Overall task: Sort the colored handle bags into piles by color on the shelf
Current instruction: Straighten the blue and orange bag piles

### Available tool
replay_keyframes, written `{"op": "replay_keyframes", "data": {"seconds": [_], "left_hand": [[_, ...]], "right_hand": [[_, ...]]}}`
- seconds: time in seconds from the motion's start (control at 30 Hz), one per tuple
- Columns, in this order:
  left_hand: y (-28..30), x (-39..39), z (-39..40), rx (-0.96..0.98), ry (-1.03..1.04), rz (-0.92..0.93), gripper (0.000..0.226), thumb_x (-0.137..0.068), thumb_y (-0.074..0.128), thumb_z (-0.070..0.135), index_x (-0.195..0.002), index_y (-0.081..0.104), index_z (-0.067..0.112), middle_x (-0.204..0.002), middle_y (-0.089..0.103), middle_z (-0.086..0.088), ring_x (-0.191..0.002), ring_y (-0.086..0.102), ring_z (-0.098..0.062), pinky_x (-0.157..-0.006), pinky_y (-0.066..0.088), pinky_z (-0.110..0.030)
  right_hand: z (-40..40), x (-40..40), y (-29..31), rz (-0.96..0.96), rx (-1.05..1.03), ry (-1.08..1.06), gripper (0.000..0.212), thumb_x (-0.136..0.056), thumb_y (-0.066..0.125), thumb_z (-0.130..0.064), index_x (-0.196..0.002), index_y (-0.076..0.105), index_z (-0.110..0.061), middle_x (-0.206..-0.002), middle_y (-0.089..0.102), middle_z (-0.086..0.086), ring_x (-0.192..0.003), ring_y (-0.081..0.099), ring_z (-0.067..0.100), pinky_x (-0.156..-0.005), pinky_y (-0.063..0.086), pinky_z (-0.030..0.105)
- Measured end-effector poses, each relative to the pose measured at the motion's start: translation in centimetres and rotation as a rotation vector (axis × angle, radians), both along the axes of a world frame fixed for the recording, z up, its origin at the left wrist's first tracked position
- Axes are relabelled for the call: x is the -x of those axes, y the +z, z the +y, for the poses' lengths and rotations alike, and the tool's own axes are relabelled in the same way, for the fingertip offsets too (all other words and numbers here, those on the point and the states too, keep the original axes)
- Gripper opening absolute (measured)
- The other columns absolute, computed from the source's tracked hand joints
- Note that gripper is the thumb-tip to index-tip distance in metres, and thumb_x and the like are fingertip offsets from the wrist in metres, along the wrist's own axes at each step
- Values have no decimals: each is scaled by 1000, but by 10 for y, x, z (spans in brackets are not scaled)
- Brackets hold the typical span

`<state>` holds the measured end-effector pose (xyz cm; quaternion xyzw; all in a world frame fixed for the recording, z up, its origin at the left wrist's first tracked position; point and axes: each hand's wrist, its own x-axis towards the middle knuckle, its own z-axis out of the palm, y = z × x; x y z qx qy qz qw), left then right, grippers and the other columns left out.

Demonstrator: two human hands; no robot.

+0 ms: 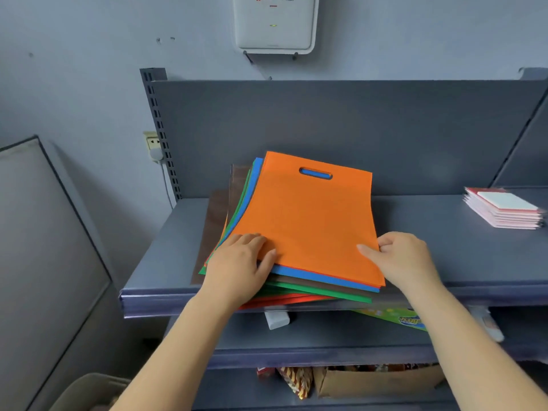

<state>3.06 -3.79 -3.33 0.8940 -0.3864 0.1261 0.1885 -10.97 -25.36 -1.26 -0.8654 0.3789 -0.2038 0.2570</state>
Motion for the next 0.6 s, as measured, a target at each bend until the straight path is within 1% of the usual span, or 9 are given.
{"op": "replay_keyframes", "data": {"seconds": [0.07,0.13,0.23,0.3,0.33,0.4,0.47,0.53,0.6], "left_hand": [[1,1,-1,25,-36,7,44,-98,38,45,-132,54,22,-138,52,8,-128,42,-14,-101,31,-24],[2,1,-1,58,-57,24,43,-97,40,45,-130,56,22,-135,55,8,-126,45,-14,-101,32,-25],[8,-5,3,154,-16,143,36,-98,41,41,-116,64,19,-115,64,3,-112,54,-19,-87,43,-31],[8,-13,6,182,43,210,34,-96,45,41,-111,64,17,-108,65,0,-105,56,-22,-81,45,-34],[7,-18,8,185,81,237,35,-94,50,42,-115,63,17,-112,64,0,-107,55,-22,-83,45,-33],[5,-28,11,209,149,300,45,-88,60,43,-122,60,14,-120,61,-2,-112,52,-20,-86,41,-28],[6,-36,12,261,216,373,53,-83,68,42,-125,58,13,-123,60,-3,-113,53,-19,-83,35,-23],[8,-45,13,279,283,433,56,-79,72,41,-124,59,11,-122,62,-5,-106,56,-21,-80,34,-23],[12,-54,14,262,328,456,48,-77,75,39,-113,63,9,-114,66,-8,-90,55,-20,-76,35,-26]], "right_hand": [[-2,0,1,-41,37,-36,31,-80,73,-37,-70,64,-10,-67,64,3,-72,58,23,-61,48,32],[-2,0,0,-66,64,-42,28,-80,75,-32,-66,57,-15,-64,58,-2,-70,54,22,-58,39,28],[-9,3,-2,-126,115,-30,23,-83,73,-23,-71,57,-12,-58,53,-4,-66,50,21,-56,32,26],[-17,10,-4,-196,128,-63,18,-84,71,-18,-75,59,-7,-59,55,1,-67,50,25,-61,34,29],[-21,14,-6,-247,122,-80,15,-85,69,-15,-79,61,-5,-62,57,5,-69,52,28,-65,38,32],[-27,22,-11,-333,86,-108,7,-87,67,-11,-85,63,-4,-69,56,5,-73,55,27,-73,42,36],[-29,26,-16,-387,32,-137,1,-88,63,-9,-88,63,-10,-76,58,3,-76,55,23,-73,41,33],[-30,27,-22,-464,-48,-157,10,-90,59,-7,-89,61,-17,-82,62,2,-77,57,20,-71,41,31],[-29,27,-24,-543,-121,-163,16,-91,55,-6,-93,62,-20,-84,64,0,-79,61,21,-73,47,34]]}}
